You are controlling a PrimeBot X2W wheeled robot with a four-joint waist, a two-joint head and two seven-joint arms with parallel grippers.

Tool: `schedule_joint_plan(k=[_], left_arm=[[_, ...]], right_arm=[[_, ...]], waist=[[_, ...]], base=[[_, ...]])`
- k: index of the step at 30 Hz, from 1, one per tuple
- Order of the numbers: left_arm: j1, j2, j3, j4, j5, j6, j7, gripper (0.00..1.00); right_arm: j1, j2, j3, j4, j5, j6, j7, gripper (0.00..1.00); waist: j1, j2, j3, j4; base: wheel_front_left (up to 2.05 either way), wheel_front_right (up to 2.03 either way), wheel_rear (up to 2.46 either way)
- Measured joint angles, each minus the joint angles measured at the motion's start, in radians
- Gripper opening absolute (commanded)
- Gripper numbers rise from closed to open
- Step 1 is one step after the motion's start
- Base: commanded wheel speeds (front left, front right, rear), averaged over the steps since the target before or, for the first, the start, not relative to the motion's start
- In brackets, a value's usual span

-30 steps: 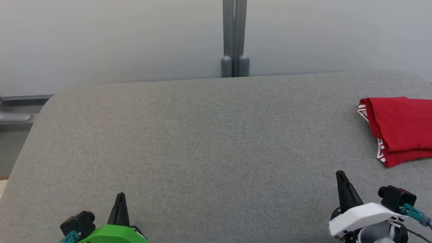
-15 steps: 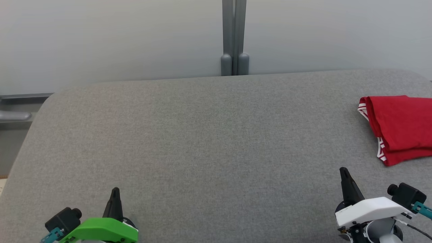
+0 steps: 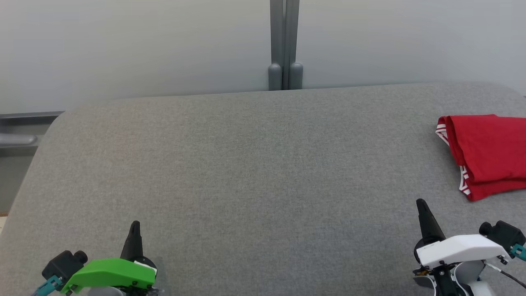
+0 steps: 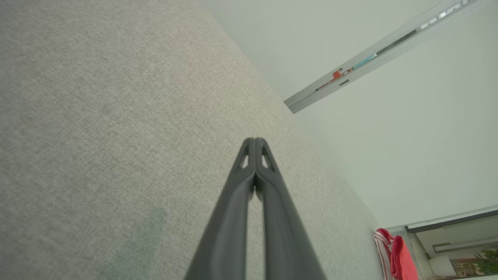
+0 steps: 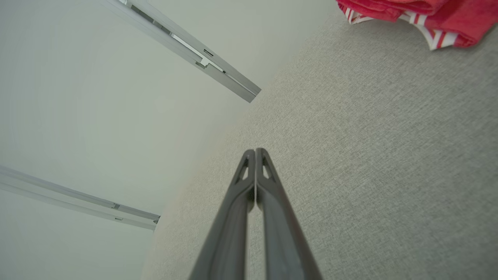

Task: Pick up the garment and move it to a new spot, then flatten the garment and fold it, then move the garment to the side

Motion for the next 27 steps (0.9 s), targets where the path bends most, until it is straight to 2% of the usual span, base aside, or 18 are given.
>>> schedule_joint_plan(k=[27], left_arm=[[-0.03, -0.019, 0.089, -0.013, -0.232, -0.062, 0.077, 0.0]], right_arm=[[-0.031, -0.001, -0.029, -0.005, 0.285, 0.0, 0.064, 0.0]], waist=[[0.0, 0.0, 0.014, -0.003]], base=[[0.0, 0.0, 0.0]])
